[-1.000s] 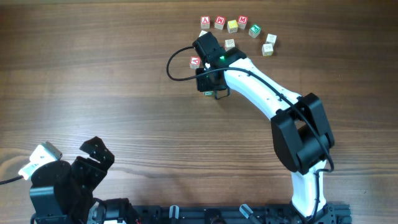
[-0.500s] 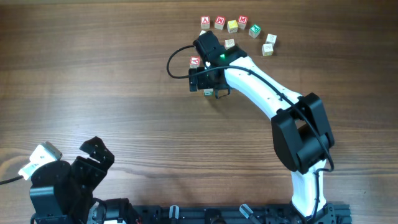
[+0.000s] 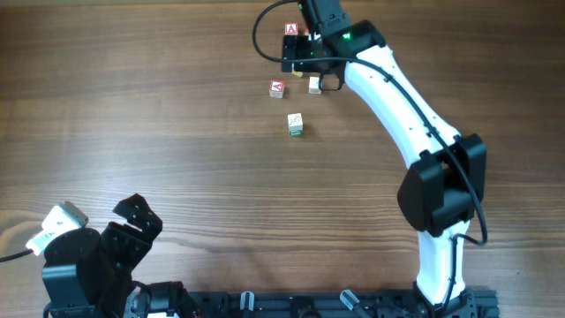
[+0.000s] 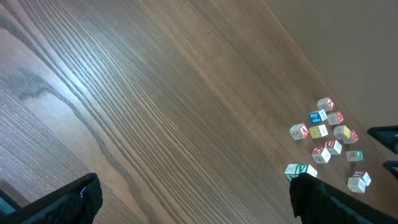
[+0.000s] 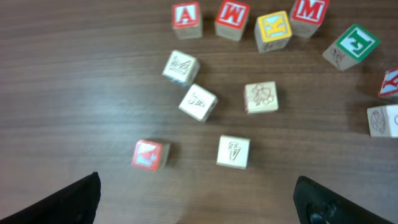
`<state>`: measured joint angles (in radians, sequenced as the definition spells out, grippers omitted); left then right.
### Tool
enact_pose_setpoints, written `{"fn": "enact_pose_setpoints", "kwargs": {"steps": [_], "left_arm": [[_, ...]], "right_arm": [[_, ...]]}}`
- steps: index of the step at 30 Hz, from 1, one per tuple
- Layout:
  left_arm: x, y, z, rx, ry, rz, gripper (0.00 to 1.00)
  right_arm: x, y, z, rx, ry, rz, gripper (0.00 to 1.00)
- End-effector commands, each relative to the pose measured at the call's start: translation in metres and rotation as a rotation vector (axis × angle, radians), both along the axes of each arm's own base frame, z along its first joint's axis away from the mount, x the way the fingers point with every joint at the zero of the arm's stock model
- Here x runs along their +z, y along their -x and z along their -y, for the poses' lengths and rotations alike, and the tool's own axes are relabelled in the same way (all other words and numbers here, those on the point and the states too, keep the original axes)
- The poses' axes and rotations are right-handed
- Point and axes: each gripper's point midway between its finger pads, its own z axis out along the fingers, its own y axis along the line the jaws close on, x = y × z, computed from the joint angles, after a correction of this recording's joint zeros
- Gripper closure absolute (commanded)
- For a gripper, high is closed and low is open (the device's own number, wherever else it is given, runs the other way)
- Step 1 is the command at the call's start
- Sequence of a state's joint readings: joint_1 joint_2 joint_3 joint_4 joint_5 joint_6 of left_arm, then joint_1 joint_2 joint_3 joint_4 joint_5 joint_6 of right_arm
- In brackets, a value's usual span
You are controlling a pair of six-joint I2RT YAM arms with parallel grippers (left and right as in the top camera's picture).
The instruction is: Form a tower
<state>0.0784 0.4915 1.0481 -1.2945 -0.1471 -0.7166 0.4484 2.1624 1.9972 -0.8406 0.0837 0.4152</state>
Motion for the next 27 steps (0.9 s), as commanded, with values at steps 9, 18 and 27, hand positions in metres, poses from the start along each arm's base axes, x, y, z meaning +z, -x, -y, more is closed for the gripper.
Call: {"fn": "enact_pose_setpoints", "kwargs": {"steps": [9, 18, 27], "left_arm": [[0.001, 0.0, 0.002, -0.009, 0.007, 0.007, 0.0], [0.001, 0.0, 0.002, -0.009, 0.007, 0.007, 0.0], [0.001, 0.0, 0.002, -0.009, 0.007, 0.007, 0.0]], "right_arm": [[-0.133, -0.014, 0.001, -0.067, 0.071, -0.153, 0.09], [-0.144, -0.017, 0.013, -0.127, 0.1, -0.154, 0.67], [-0.007, -0.006, 0.011, -0.081, 0.023, -0.01, 0.76]]}}
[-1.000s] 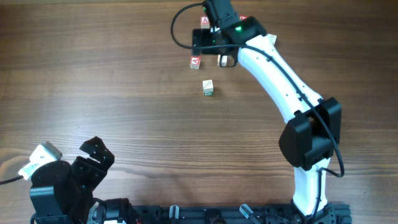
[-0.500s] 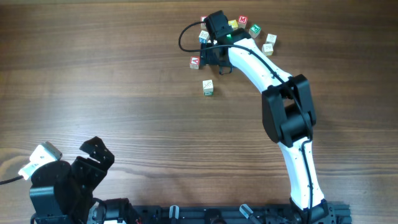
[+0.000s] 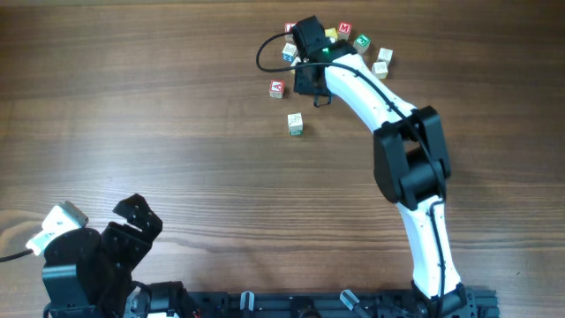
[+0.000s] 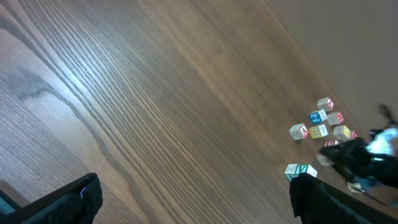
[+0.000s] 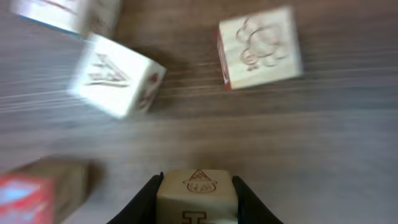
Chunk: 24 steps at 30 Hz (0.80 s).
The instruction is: Form a tower
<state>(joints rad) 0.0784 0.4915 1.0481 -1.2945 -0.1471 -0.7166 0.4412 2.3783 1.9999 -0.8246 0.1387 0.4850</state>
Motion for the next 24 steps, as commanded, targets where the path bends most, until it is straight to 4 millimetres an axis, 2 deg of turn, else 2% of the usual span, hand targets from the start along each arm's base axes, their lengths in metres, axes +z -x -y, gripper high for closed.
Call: {"fn": "enact_pose_setpoints", "kwargs": {"steps": [1, 3, 4, 6, 10, 17, 21, 24], "left_arm": [[0.001, 0.0, 0.002, -0.009, 0.007, 0.007, 0.0], [0.001, 0.0, 0.002, -0.009, 0.007, 0.007, 0.0], [0.001, 0.0, 0.002, -0.009, 0.007, 0.007, 0.0], [0.001, 0.0, 0.002, -0.009, 0.007, 0.007, 0.0], [0.001, 0.0, 0.002, -0.009, 0.007, 0.007, 0.0], [0.001, 0.0, 0.002, -0.009, 0.007, 0.007, 0.0], [0.001, 0.0, 0.002, -0.009, 0.007, 0.007, 0.0], [0.001, 0.0, 0.002, -0.009, 0.007, 0.007, 0.0]], "right_arm": [[0.121, 0.008, -0.002, 0.027, -0.086, 0.153, 0.76], [0.143, 0.028, -0.004, 0.08, -0.113, 0.13, 0.76], [0.146, 0.038, -0.008, 0.118, -0.129, 0.101, 0.76], [0.129, 0.068, -0.01, 0.147, -0.142, -0.033, 0.76], [0.094, 0.094, -0.016, 0.223, -0.088, -0.124, 0.76], [0.042, 0.114, -0.039, 0.283, -0.075, -0.141, 0.71], [0.035, 0.115, -0.041, 0.292, -0.053, -0.127, 0.71], [0.037, 0.105, -0.044, 0.323, -0.014, -0.065, 0.69]]}}
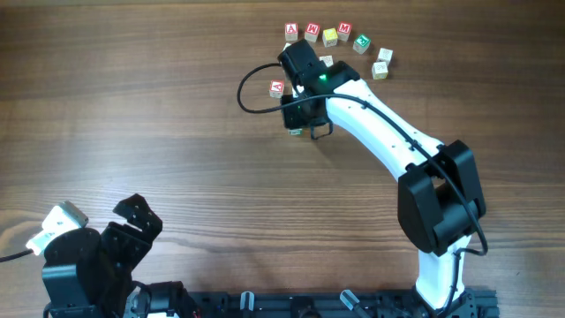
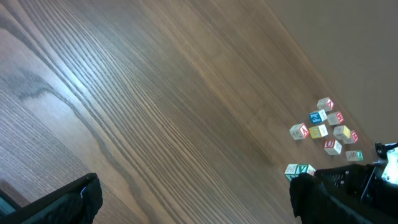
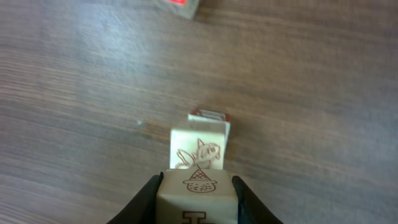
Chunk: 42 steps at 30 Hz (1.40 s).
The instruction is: Form a tower
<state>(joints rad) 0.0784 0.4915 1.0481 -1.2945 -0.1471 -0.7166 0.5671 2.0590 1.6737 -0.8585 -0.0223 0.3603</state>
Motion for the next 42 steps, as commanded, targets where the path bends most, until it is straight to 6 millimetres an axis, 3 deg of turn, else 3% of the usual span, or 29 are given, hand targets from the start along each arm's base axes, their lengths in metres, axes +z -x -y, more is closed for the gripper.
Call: {"fn": "enact_pose_setpoints", "kwargs": {"steps": [1, 16, 17, 18, 19, 20, 26, 30, 34, 37, 42], "left_arm": [[0.0, 0.0, 0.002, -0.009, 0.007, 0.007, 0.0], [0.001, 0.0, 0.002, -0.009, 0.007, 0.007, 0.0], [0.001, 0.0, 0.002, -0.009, 0.007, 0.007, 0.0], [0.001, 0.0, 0.002, -0.009, 0.007, 0.007, 0.0], [0.001, 0.0, 0.002, -0.009, 0.007, 0.007, 0.0], [0.001, 0.0, 0.002, -0.009, 0.007, 0.007, 0.0], [0.001, 0.0, 0.002, -0.009, 0.007, 0.007, 0.0], [0.001, 0.0, 0.002, -0.009, 0.007, 0.007, 0.0], [0.001, 0.0, 0.002, -0.009, 0.007, 0.007, 0.0], [0.001, 0.0, 0.002, -0.009, 0.007, 0.007, 0.0], [0.001, 0.0, 0.002, -0.009, 0.007, 0.007, 0.0]], "right_arm": [[-0.006, -0.008, 0.001, 0.021, 0.074, 0.064, 0.68], [-0.015, -0.008, 0.002, 0.022, 0.103, 0.068, 0.6], [-0.015, -0.008, 0.002, 0.022, 0.104, 0.069, 0.55], [-0.015, -0.008, 0.002, 0.022, 0.103, 0.069, 0.43], [-0.014, -0.009, 0.001, 0.022, 0.102, 0.071, 0.15], [-0.014, -0.009, 0.001, 0.022, 0.101, 0.072, 0.0], [0.011, -0.016, -0.004, -0.068, 0.058, 0.077, 0.0], [-0.001, -0.004, -0.001, -0.063, 0.075, 0.008, 0.0], [-0.027, -0.001, 0.001, -0.079, 0.105, -0.043, 0.01], [-0.028, -0.001, 0.001, -0.079, 0.103, -0.045, 0.01], [-0.029, -0.002, 0.001, -0.081, 0.107, -0.043, 0.15]]}}
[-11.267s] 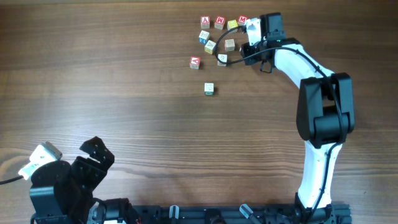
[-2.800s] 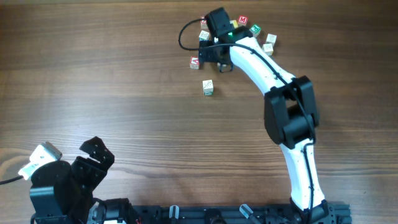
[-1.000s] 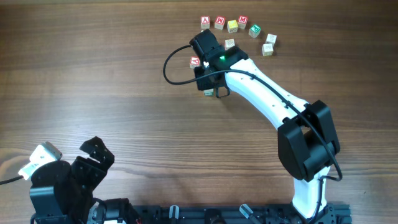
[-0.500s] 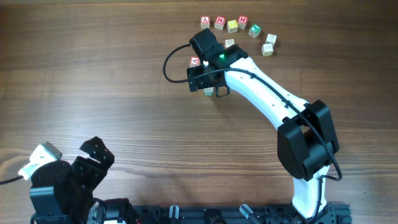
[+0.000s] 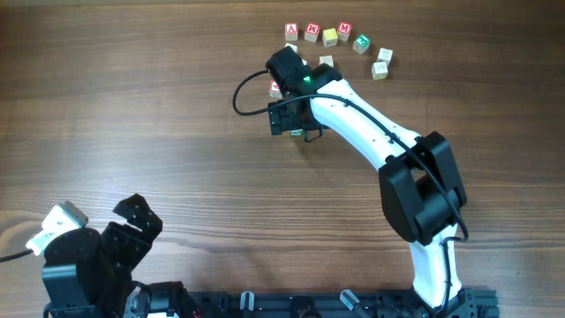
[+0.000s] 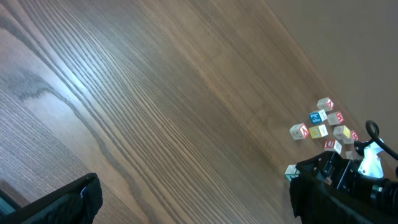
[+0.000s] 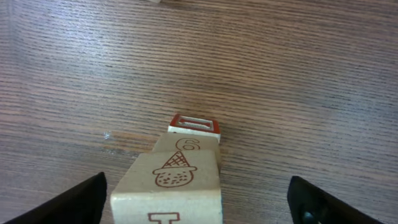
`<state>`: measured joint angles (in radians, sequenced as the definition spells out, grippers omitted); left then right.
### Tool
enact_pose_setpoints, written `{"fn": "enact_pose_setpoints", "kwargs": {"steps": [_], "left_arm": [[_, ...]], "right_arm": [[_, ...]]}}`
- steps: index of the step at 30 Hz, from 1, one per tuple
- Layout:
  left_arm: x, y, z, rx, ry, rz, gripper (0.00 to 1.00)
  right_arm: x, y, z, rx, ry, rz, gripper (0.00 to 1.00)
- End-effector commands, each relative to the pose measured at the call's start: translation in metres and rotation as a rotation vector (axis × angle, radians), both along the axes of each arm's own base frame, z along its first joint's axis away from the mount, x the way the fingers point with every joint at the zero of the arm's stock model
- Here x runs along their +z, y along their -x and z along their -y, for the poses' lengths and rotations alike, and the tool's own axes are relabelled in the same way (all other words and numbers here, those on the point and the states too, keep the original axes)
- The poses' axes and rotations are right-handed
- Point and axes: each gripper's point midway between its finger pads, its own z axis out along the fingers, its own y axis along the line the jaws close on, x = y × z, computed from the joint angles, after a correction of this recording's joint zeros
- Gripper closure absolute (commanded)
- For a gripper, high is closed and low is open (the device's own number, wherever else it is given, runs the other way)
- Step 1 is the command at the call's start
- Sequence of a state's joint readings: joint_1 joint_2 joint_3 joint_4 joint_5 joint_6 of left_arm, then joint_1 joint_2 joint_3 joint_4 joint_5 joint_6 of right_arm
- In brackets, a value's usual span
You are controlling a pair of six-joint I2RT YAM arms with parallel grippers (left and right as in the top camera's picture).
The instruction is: Form a tower
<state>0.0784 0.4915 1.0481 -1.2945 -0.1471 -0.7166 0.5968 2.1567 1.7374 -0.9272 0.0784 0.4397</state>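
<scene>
A pale wooden block with an ice-cream cone drawing and a letter I (image 7: 169, 185) rests on top of another block marked 6 with a red-framed face (image 7: 194, 127). My right gripper (image 7: 196, 193) is open, its fingers (image 7: 87, 200) standing wide apart on either side of the upper block. From overhead, the right gripper (image 5: 290, 117) covers this stack, of which only a green-and-white edge (image 5: 297, 132) shows. My left gripper (image 5: 132, 216) is open near the front left corner, with nothing between its fingers (image 6: 74, 199).
A row of loose letter blocks (image 5: 325, 34) lies at the back of the table, and two more (image 5: 380, 62) lie to their right. A red block (image 5: 275, 88) sits just behind the right gripper. The same cluster (image 6: 323, 124) shows far off in the left wrist view.
My right gripper was shut on the ice-cream block just above the lone block. Now its fingers are wide apart and the block sits on the lower one. The left arm has not moved.
My right gripper was open above the cluster of loose blocks at the back. Then it was shut on the ice-cream block among them. Then it held that block over the lone block nearer the middle. Now the block rests there, let go.
</scene>
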Motion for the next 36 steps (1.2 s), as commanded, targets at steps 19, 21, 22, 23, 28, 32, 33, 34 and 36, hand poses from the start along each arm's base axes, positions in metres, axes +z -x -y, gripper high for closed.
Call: {"fn": "enact_pose_setpoints", "kwargs": {"steps": [19, 21, 22, 23, 28, 32, 33, 34, 36], "left_arm": [[0.0006, -0.0003, 0.0021, -0.009, 0.007, 0.007, 0.0], [0.0006, -0.0003, 0.0021, -0.009, 0.007, 0.007, 0.0], [0.0006, -0.0003, 0.0021, -0.009, 0.007, 0.007, 0.0], [0.0007, -0.0003, 0.0021, -0.009, 0.007, 0.007, 0.0], [0.0006, -0.0003, 0.0021, -0.009, 0.007, 0.007, 0.0], [0.0006, -0.0003, 0.0021, -0.009, 0.007, 0.007, 0.0], [0.0006, -0.0003, 0.0021, -0.009, 0.007, 0.007, 0.0], [0.0006, -0.0003, 0.0021, -0.009, 0.007, 0.007, 0.0], [0.0005, -0.0003, 0.0021, -0.009, 0.007, 0.007, 0.0]], "right_arm": [[-0.0011, -0.0027, -0.0016, -0.034, -0.008, -0.001, 0.56], [-0.0011, -0.0027, -0.0015, -0.035, -0.008, -0.002, 0.57], [-0.0011, -0.0027, -0.0015, -0.035, -0.008, -0.002, 0.59], [-0.0011, -0.0027, -0.0016, -0.035, -0.008, -0.001, 0.6], [-0.0011, -0.0026, -0.0016, -0.059, -0.014, -0.003, 0.64], [-0.0012, -0.0026, -0.0015, -0.059, -0.014, -0.004, 0.68], [-0.0012, -0.0026, -0.0015, -0.06, -0.014, -0.004, 0.69], [-0.0012, -0.0026, -0.0015, -0.059, -0.014, -0.004, 0.71], [-0.0011, -0.0026, -0.0016, -0.059, -0.014, -0.003, 0.73]]}}
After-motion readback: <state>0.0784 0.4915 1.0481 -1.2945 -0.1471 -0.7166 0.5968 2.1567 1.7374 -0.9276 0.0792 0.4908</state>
